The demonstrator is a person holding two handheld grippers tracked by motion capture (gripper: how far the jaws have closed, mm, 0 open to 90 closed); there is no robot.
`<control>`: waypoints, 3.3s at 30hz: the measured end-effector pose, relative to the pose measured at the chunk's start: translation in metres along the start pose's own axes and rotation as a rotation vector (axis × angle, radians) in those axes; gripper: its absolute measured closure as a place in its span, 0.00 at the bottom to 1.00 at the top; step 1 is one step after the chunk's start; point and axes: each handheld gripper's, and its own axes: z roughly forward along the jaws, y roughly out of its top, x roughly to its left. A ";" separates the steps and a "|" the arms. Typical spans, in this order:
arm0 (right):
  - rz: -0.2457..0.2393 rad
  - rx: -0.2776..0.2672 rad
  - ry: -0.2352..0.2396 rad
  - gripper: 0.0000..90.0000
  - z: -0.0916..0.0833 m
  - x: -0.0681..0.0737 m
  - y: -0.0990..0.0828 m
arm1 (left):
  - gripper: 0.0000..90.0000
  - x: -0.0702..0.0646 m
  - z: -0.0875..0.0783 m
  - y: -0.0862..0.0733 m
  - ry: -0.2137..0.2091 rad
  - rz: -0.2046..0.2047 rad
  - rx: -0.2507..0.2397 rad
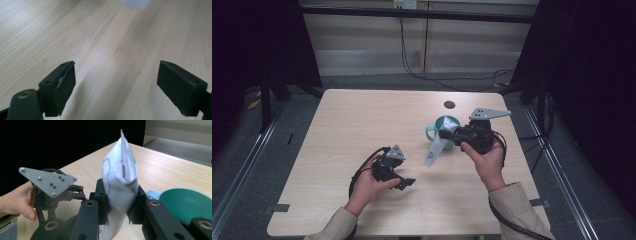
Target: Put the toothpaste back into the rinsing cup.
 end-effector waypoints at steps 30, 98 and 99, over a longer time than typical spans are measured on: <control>-0.021 0.009 -0.031 0.82 -0.016 -0.014 0.024 | 0.17 0.005 0.012 -0.023 0.004 0.020 -0.028; -0.044 -0.001 -0.148 0.82 -0.032 -0.040 0.093 | 0.16 0.002 0.013 -0.031 0.031 0.073 -0.072; -0.040 -0.001 -0.155 0.82 -0.031 -0.041 0.093 | 0.16 0.002 0.013 -0.031 0.031 0.073 -0.072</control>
